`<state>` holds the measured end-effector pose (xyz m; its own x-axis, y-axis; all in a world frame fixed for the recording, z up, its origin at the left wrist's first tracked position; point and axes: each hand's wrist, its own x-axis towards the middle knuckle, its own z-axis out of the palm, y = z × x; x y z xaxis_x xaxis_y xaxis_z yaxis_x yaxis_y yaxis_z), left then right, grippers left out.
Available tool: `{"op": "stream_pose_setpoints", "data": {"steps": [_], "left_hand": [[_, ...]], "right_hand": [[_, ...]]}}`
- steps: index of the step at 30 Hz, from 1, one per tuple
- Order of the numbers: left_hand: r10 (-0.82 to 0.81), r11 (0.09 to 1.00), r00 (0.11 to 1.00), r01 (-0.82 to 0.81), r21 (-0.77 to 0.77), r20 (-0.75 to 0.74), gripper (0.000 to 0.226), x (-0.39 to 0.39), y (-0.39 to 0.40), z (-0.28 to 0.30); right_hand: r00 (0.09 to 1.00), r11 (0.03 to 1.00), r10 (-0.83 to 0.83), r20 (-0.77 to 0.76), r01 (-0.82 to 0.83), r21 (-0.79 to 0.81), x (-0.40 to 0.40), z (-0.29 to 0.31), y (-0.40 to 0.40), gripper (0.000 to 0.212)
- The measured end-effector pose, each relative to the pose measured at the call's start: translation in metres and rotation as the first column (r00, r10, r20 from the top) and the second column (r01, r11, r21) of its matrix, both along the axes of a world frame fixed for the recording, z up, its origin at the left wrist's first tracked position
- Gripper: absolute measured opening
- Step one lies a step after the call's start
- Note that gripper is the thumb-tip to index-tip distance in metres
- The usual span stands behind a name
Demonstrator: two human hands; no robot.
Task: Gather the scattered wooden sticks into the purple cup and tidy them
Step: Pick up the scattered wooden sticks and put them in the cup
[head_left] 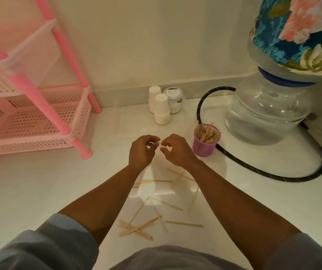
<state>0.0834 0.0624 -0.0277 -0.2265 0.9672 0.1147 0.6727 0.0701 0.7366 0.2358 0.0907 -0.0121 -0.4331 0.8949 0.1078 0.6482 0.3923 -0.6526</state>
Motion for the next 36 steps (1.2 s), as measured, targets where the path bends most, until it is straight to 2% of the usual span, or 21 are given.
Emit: {"op": "stream_pose_setpoints", "data": {"steps": [3,6,10,13,17,19,21,23,25,27,30,34,36], "left_hand": [[0.058,0.991,0.997,-0.064,-0.121,-0.053,0.023,-0.022,-0.015,-0.015],[0.076,0.967,0.989,-0.104,-0.231,-0.125,0.04,-0.045,-0.031,-0.031],[0.011,0.933,0.985,-0.072,-0.354,-0.173,0.053,-0.069,-0.055,-0.044],[-0.062,0.92,0.987,0.0,-0.392,-0.146,0.058,-0.075,-0.071,-0.051],[-0.18,0.881,0.98,0.124,-0.457,-0.082,0.091,-0.07,-0.086,-0.043],[-0.297,0.821,0.949,0.2,-0.534,-0.102,0.111,-0.064,-0.091,-0.031],[-0.447,0.724,0.882,0.259,-0.639,-0.15,0.128,-0.056,-0.097,-0.018],[-0.585,0.65,0.777,0.277,-0.708,-0.233,0.14,-0.047,-0.103,-0.011],[-0.657,0.629,0.687,0.273,-0.728,-0.31,0.146,-0.041,-0.108,-0.011],[-0.69,0.623,0.63,0.268,-0.735,-0.356,0.151,-0.037,-0.111,-0.011],[-0.712,0.611,0.601,0.274,-0.743,-0.364,0.156,-0.036,-0.115,-0.009],[-0.733,0.614,0.544,0.273,-0.74,-0.408,0.157,-0.035,-0.123,-0.009],[-0.72,0.638,0.546,0.277,-0.719,-0.429,0.156,-0.035,-0.124,-0.012]], "right_hand": [[0.981,0.994,0.055,0.186,-0.036,-0.102,-0.006,-0.009,-0.005,0.032],[0.911,0.975,0.143,0.386,-0.063,-0.213,-0.006,-0.013,-0.01,0.04],[0.787,0.953,0.258,0.561,-0.112,-0.28,-0.002,-0.018,-0.019,0.034],[0.742,0.931,0.337,0.58,-0.171,-0.322,0.001,-0.017,-0.027,0.027],[0.731,0.907,0.402,0.551,-0.236,-0.349,0.002,-0.008,-0.032,0.029],[0.778,0.903,0.379,0.501,-0.194,-0.382,0.006,-0.01,-0.033,0.044],[0.804,0.876,0.376,0.461,-0.146,-0.459,0.011,-0.011,-0.036,0.077],[0.72,0.866,0.438,0.538,-0.176,-0.468,0.016,-0.01,-0.04,0.104],[0.624,0.856,0.496,0.604,-0.236,-0.46,0.019,-0.008,-0.047,0.121],[0.548,0.856,0.513,0.661,-0.269,-0.441,0.022,-0.007,-0.056,0.131],[0.483,0.865,0.502,0.717,-0.293,-0.408,0.025,-0.013,-0.065,0.138],[0.475,0.886,0.451,0.756,-0.337,-0.317,0.031,-0.027,-0.072,0.142],[0.495,0.892,0.433,0.753,-0.359,-0.276,0.035,-0.031,-0.074,0.14]]}}
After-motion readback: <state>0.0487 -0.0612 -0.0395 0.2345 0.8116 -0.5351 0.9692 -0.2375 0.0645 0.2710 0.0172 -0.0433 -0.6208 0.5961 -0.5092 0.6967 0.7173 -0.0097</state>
